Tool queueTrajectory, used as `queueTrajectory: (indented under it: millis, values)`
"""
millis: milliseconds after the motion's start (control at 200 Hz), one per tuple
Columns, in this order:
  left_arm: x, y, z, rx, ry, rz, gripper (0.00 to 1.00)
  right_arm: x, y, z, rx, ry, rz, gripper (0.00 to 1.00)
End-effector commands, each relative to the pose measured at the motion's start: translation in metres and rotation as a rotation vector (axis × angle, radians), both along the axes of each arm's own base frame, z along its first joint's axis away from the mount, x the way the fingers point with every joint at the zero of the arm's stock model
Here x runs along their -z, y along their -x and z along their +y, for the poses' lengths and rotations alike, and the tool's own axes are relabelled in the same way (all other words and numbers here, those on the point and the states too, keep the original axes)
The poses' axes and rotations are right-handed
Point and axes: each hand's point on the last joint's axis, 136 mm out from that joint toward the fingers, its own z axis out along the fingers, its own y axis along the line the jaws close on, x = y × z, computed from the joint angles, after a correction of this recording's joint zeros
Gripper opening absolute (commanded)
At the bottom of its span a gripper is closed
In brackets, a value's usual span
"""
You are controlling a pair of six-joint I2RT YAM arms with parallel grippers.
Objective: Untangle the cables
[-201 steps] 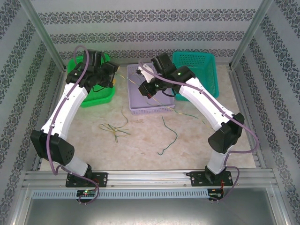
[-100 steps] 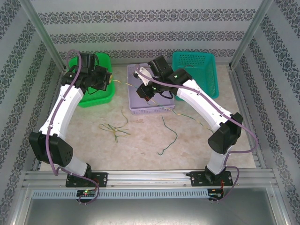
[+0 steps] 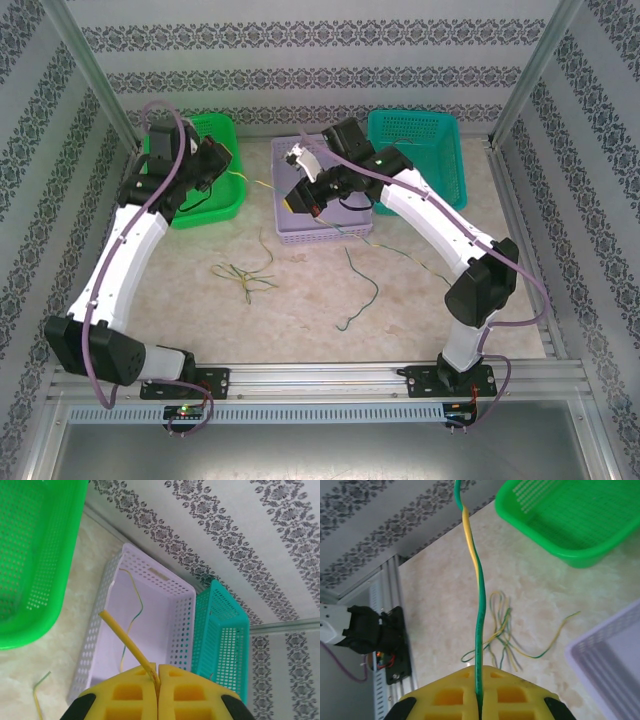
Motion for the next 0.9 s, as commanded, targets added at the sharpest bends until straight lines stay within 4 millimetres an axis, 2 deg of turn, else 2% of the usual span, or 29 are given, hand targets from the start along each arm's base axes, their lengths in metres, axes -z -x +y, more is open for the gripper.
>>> queueTrajectory:
  millis: [0,55,70,150,195,325,385,540,689,894]
  values:
    - [-0.056,-0.024,0.067,-0.253,-0.201,-0.311,0.00,0.024,0.034,-0.023,-0.001,0.085,0.232,0.00]
    - [-0.060,-0.025,0.065,-0.250,-0.175,-0.342,0.00,0.026,0.032,-0.024,0.011,0.103,0.207,0.00]
    - [-0.059,-0.025,0.065,-0.251,-0.159,-0.339,0.05,0.026,0.030,-0.025,0.020,0.108,0.194,0.00]
    - [-0.057,-0.026,0.058,-0.236,-0.056,-0.271,0.47,0.025,0.017,-0.031,0.078,0.145,0.108,0.00]
    - [-0.051,-0.023,0.056,-0.237,-0.019,-0.179,0.57,0.023,0.009,-0.036,0.110,0.168,0.058,0.00]
    - [-0.029,0.002,0.058,-0.278,0.038,0.103,0.61,0.018,-0.008,-0.046,0.170,0.229,-0.054,0.00]
    - [-0.023,0.010,0.052,-0.266,0.072,0.170,0.60,0.017,-0.015,-0.050,0.195,0.258,-0.103,0.00]
    - [0.006,0.024,0.017,-0.205,0.265,0.353,0.60,0.013,-0.024,-0.052,0.222,0.332,-0.245,0.00]
    - [0.030,0.034,-0.016,-0.174,0.329,0.442,0.57,0.007,-0.033,-0.050,0.251,0.392,-0.400,0.00]
    - [0.044,0.027,-0.069,-0.096,0.386,0.479,0.58,-0.001,-0.034,-0.036,0.218,0.365,-0.482,0.00]
